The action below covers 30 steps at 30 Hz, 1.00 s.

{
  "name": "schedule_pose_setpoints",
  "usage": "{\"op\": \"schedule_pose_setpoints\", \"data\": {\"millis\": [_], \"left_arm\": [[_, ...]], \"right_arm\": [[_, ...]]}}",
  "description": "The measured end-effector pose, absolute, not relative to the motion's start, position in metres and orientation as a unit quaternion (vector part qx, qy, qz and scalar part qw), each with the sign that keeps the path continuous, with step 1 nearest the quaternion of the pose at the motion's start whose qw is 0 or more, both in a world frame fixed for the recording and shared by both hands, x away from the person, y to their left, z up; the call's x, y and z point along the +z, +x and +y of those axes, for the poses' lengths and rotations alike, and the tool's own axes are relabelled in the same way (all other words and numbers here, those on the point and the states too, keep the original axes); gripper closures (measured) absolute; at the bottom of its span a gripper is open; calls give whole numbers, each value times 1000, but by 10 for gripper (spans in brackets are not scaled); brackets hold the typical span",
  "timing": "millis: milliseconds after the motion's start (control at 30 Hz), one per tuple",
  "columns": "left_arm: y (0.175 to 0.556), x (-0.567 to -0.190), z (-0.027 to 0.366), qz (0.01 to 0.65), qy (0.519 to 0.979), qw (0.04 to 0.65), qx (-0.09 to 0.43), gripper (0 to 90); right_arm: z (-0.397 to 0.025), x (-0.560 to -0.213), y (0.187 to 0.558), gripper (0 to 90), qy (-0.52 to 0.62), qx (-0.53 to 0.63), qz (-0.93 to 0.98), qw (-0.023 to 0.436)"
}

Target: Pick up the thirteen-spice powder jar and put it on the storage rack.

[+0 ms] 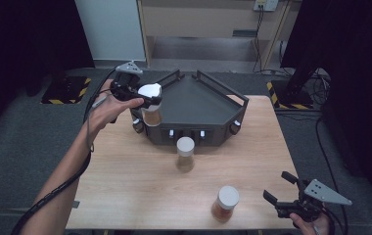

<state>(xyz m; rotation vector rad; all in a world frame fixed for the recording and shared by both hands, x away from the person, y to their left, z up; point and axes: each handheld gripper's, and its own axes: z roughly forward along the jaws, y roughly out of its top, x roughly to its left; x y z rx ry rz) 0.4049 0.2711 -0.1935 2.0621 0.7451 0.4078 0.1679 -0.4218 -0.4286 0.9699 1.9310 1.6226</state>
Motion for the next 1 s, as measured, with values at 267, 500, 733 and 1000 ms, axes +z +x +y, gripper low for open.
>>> {"op": "schedule_pose_setpoints", "data": {"millis": [267,500,733,1000], "left_arm": [[417,-195,264,313,823,442,169,296],[430,-201,261,331,816,439,179,296],[440,-209,257,350,804,441,191,296],[451,-215,254,365,798,438,195,296]], "right_arm": [[-423,-429,168,13,351,587,697,216],[-423,-429,168,13,351,588,696,216],[-424,-430,168,13,350,588,696,215],[-424,-430,168,13,351,589,696,214]]}}
